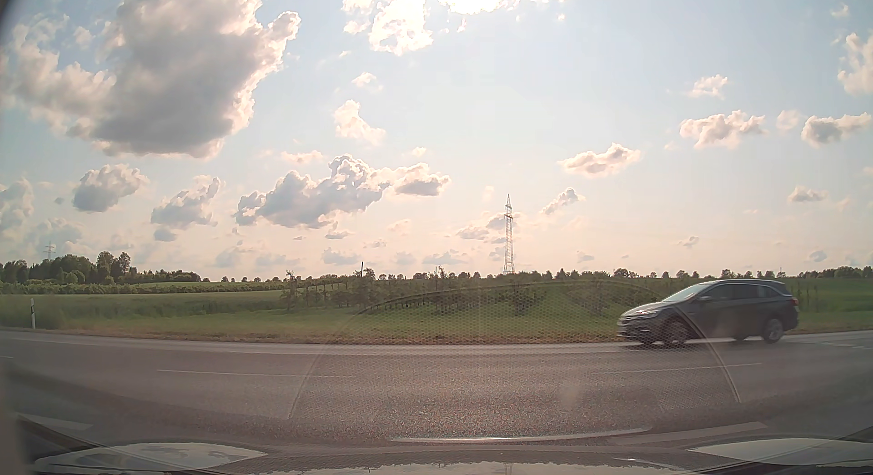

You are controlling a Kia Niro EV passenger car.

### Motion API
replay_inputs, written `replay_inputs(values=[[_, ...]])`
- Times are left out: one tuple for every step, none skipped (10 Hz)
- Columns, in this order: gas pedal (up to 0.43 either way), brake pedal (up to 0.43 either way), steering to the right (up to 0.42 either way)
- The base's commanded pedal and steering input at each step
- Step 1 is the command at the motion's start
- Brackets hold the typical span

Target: Follow the waypoints while adhering to traffic rules and regulations

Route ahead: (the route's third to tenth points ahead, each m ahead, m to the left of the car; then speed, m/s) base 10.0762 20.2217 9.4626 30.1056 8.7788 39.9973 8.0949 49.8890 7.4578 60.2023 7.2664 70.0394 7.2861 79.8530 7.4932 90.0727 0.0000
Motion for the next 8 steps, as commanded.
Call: replay_inputs(values=[[0.0, 0.354, 0.0], [0.0, 0.36, 0.0], [0.0, 0.366, 0.0], [0.0, 0.39, 0.0], [0.0, 0.384, 0.0], [0.0, 0.39, 0.0], [0.0, 0.378, 0.0], [0.0, 0.378, 0.0]])
